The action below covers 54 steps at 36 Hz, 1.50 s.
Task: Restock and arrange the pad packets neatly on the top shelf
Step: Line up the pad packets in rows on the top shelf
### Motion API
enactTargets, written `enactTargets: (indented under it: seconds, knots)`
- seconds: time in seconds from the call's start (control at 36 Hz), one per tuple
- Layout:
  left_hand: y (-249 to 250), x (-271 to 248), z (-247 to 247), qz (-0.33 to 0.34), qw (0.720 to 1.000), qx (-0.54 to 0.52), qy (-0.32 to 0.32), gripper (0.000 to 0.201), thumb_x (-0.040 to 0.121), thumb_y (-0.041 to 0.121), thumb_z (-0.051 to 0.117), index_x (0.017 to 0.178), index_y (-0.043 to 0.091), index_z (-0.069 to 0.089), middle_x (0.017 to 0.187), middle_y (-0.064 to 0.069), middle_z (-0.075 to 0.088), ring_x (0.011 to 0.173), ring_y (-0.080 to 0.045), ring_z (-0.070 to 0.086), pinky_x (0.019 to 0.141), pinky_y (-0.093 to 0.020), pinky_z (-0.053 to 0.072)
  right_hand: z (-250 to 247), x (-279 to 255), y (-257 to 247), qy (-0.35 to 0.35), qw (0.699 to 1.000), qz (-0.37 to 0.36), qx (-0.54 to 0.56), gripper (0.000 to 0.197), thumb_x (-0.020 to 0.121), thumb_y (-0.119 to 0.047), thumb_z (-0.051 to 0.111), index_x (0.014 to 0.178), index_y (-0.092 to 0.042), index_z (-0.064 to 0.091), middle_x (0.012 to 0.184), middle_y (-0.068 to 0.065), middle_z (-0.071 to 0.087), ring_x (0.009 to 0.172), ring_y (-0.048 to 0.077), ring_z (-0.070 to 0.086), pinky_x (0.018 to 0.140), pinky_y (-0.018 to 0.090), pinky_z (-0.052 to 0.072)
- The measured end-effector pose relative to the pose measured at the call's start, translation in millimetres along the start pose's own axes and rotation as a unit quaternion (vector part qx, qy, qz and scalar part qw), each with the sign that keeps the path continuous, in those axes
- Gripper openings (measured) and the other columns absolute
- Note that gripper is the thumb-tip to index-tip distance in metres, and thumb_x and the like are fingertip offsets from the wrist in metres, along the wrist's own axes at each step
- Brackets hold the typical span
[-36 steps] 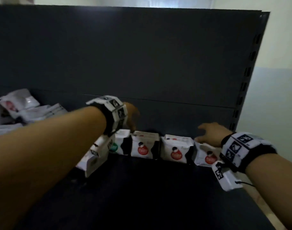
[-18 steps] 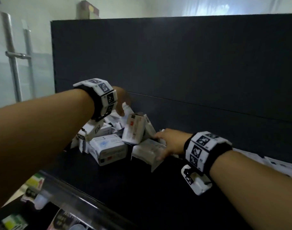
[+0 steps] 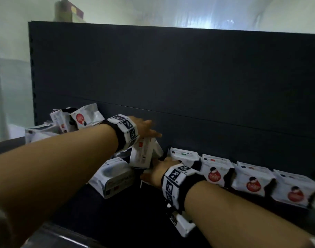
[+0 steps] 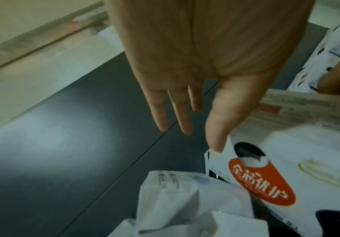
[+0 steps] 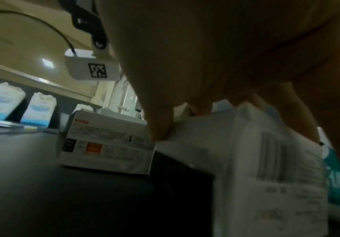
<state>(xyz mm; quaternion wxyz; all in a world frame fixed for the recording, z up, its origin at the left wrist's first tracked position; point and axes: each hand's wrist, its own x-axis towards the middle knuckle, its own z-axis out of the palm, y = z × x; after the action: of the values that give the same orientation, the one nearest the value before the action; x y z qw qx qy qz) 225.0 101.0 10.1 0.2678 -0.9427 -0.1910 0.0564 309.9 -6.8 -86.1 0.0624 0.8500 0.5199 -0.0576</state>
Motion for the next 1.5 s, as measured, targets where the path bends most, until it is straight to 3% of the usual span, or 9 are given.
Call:
enactTargets:
  seconds: [0.17, 0.42, 0.67, 0.75, 0.83, 0.94, 1.14, 1.28, 1.5]
  knots:
    - [5.4, 7.5, 7.3, 0.043, 0.999, 0.008, -0.009, 0.081, 0.079, 0.023, 0.071, 0.141, 0.044, 0.025, 0.152, -0.002, 0.016, 0.127, -0.032, 0.043, 0.092, -0.042, 0.046, -14.0, -31.3, 16.3, 0.047, 0.996, -0.065, 0.033, 0.036, 0.087, -0.044, 0.053, 0.118, -0.026, 0.053, 0.108, 0.009, 0.059, 0.095, 0.033, 0.055, 0.064, 0.027, 0.037]
    - [1.5, 9.7, -5.4, 0.036, 0.998, -0.043, -0.029, 0.084, 0.063, 0.018, 0.082, 0.133, 0.032, 0.038, 0.133, -0.002, 0.040, 0.118, -0.026, 0.049, 0.088, -0.040, 0.048, -10.8, -36.6, 20.0, 0.008, 0.996, -0.088, 0.004, 0.068, 0.086, -0.064, 0.050, 0.146, -0.039, 0.027, 0.151, 0.016, 0.027, 0.132, 0.042, 0.032, 0.107, 0.047, 0.033]
    - [-5.4, -20.7, -29.8, -0.069, 0.959, -0.267, 0.066, 0.073, 0.063, 0.032, 0.086, 0.122, 0.018, 0.045, 0.116, 0.000, 0.060, 0.105, -0.021, 0.057, 0.094, -0.036, 0.046, -2.5, -45.4, 50.0, 0.099, 0.985, 0.015, 0.143, 0.032, 0.073, -0.044, 0.066, 0.091, -0.027, 0.046, 0.100, 0.003, 0.044, 0.097, 0.027, 0.053, 0.078, 0.031, 0.044]
    - [3.3, -25.7, -38.3, -0.076, 0.945, -0.308, 0.078, 0.068, 0.069, 0.036, 0.081, 0.123, 0.017, 0.045, 0.119, -0.001, 0.057, 0.106, -0.020, 0.056, 0.092, -0.031, 0.045, -21.9, -64.1, 86.1, 0.072, 0.921, 0.009, 0.382, 0.019, 0.083, -0.026, 0.062, 0.070, -0.019, 0.050, 0.081, 0.009, 0.051, 0.078, 0.021, 0.049, 0.066, 0.029, 0.036]
    - [15.9, -24.4, -43.8, -0.071, 0.946, -0.311, 0.056, 0.063, 0.069, 0.043, 0.079, 0.118, 0.020, 0.045, 0.114, 0.002, 0.056, 0.101, -0.019, 0.054, 0.092, -0.036, 0.047, -35.6, -92.6, 130.9, -0.001, 0.748, 0.077, 0.660, 0.016, 0.083, -0.024, 0.057, 0.071, -0.014, 0.054, 0.068, 0.011, 0.051, 0.061, 0.022, 0.048, 0.058, 0.027, 0.040]
    - [40.5, -19.6, -47.9, -0.050, 0.957, -0.285, 0.015, 0.059, 0.066, 0.048, 0.078, 0.105, 0.028, 0.040, 0.109, 0.003, 0.054, 0.095, -0.017, 0.053, 0.082, -0.034, 0.048, -40.4, -114.7, 181.0, 0.023, 0.665, 0.086, 0.741, 0.035, 0.085, -0.026, 0.050, 0.058, -0.006, 0.061, 0.055, 0.016, 0.058, 0.047, 0.027, 0.059, 0.050, 0.032, 0.054]
    - [112.4, 5.1, -71.8, 0.015, 0.975, -0.215, -0.050, 0.075, 0.067, 0.046, 0.078, 0.128, 0.025, 0.040, 0.124, 0.000, 0.054, 0.108, -0.020, 0.054, 0.081, -0.031, 0.043, -24.0, -146.6, 233.4, 0.043, 0.621, 0.102, 0.776, 0.018, 0.074, -0.028, 0.057, 0.080, -0.015, 0.045, 0.087, 0.019, 0.046, 0.075, 0.032, 0.051, 0.081, 0.043, 0.049]
    - [164.1, 18.7, -81.7, 0.053, 0.978, -0.191, -0.059, 0.075, 0.071, 0.046, 0.077, 0.132, 0.024, 0.039, 0.128, 0.000, 0.052, 0.113, -0.020, 0.053, 0.077, -0.028, 0.040, -11.4, -165.9, 258.1, 0.029, 0.636, 0.076, 0.768, 0.041, 0.085, -0.035, 0.050, 0.098, -0.001, 0.069, 0.111, 0.030, 0.059, 0.096, 0.040, 0.059, 0.096, 0.051, 0.043]
    - [184.0, 24.8, -96.7, 0.086, 0.964, -0.238, -0.076, 0.084, 0.069, 0.045, 0.080, 0.138, 0.032, 0.034, 0.131, 0.007, 0.052, 0.108, -0.014, 0.053, 0.084, -0.026, 0.041, -10.6, -185.6, 283.1, 0.035, 0.616, -0.002, 0.787, 0.048, 0.081, -0.040, 0.054, 0.110, -0.008, 0.072, 0.116, 0.025, 0.066, 0.094, 0.037, 0.069, 0.074, 0.045, 0.056]
